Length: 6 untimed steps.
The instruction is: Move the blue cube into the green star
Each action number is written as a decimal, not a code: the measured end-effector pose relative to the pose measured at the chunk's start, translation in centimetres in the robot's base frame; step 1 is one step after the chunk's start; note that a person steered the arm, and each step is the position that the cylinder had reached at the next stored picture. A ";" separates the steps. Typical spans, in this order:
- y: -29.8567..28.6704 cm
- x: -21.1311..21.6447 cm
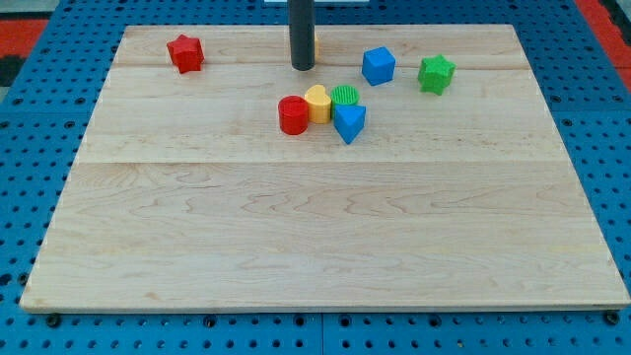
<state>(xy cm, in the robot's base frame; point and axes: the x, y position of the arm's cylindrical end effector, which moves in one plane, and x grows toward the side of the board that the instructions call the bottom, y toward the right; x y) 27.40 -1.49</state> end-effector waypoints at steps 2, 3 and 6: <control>7.6 -0.8; 9.8 -1.0; 11.4 6.8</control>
